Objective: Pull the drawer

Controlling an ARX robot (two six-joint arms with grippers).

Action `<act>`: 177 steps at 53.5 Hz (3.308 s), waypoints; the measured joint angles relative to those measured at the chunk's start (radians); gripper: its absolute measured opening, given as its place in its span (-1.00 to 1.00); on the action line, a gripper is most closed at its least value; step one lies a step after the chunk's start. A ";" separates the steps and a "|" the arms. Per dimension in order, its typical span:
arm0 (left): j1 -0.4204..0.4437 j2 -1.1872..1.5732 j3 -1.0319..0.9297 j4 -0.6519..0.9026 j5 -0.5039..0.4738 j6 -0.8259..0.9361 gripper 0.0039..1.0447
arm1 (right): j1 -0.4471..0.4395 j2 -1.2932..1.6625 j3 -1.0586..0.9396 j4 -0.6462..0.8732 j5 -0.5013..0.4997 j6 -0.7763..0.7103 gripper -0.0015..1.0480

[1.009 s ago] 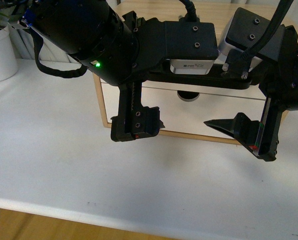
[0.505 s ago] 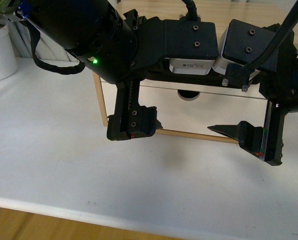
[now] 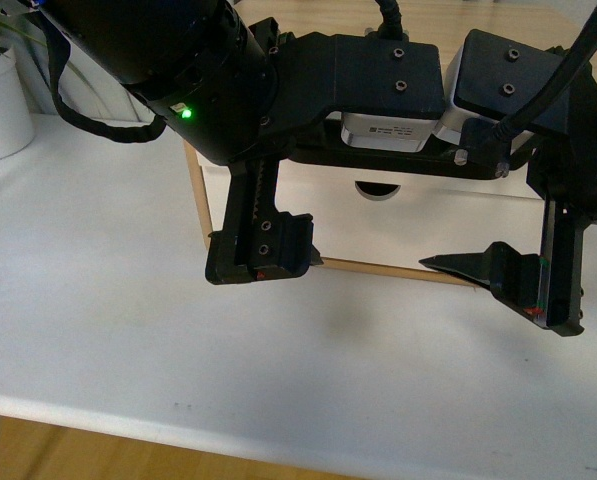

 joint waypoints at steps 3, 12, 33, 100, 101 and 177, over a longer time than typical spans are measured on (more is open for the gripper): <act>-0.003 -0.006 -0.001 -0.019 -0.003 0.002 0.89 | 0.000 -0.007 0.000 -0.024 -0.009 -0.004 0.83; -0.013 -0.023 -0.015 -0.055 -0.013 0.011 0.89 | 0.000 -0.035 -0.007 -0.088 -0.035 -0.016 0.83; -0.049 -0.118 -0.101 -0.127 -0.021 0.014 0.89 | 0.022 -0.149 -0.078 -0.225 -0.071 -0.066 0.83; -0.129 -0.801 -0.714 0.625 -0.401 -0.355 0.89 | -0.141 -0.894 -0.443 0.020 -0.111 0.365 0.83; -0.131 -0.832 -0.736 0.634 -0.414 -0.371 0.89 | -0.149 -0.920 -0.456 0.023 -0.111 0.381 0.83; 0.467 -1.864 -1.268 0.375 -0.242 -1.215 -0.93 | -0.206 -1.692 -0.860 -0.034 0.470 1.068 -0.97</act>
